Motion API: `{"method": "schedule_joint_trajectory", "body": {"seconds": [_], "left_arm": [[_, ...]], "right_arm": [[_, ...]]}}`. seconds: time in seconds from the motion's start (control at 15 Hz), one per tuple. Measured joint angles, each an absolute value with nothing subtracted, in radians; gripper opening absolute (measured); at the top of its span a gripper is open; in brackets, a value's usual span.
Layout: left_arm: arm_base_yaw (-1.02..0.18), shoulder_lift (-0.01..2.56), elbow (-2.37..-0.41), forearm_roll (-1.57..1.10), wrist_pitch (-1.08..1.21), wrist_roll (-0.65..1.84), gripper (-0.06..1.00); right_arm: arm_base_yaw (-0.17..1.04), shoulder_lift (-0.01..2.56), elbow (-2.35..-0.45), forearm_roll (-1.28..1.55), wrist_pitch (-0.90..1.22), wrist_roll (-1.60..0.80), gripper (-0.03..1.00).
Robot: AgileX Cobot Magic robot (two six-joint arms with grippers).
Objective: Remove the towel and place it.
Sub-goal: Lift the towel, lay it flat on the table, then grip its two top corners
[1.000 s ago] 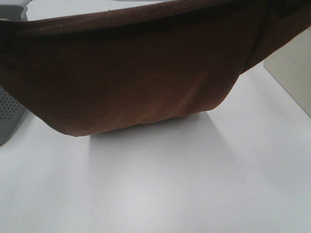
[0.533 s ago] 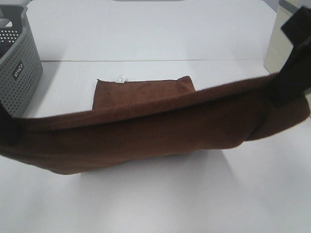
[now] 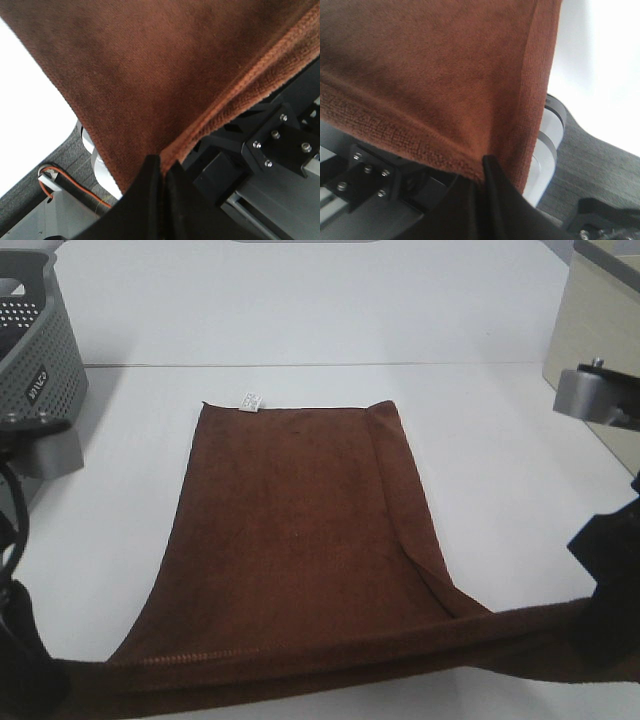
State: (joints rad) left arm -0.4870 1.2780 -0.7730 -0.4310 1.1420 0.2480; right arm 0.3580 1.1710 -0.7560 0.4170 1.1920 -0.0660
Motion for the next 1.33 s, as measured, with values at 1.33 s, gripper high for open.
{"method": "schedule_joint_trajectory", "body": {"seconds": [1.33], "left_arm": [[-0.737,1.63,-0.798,-0.44,1.158,0.156,0.0]], "right_arm": [[0.345,1.348,-0.519,0.398,1.051,-0.154,0.06]]}}
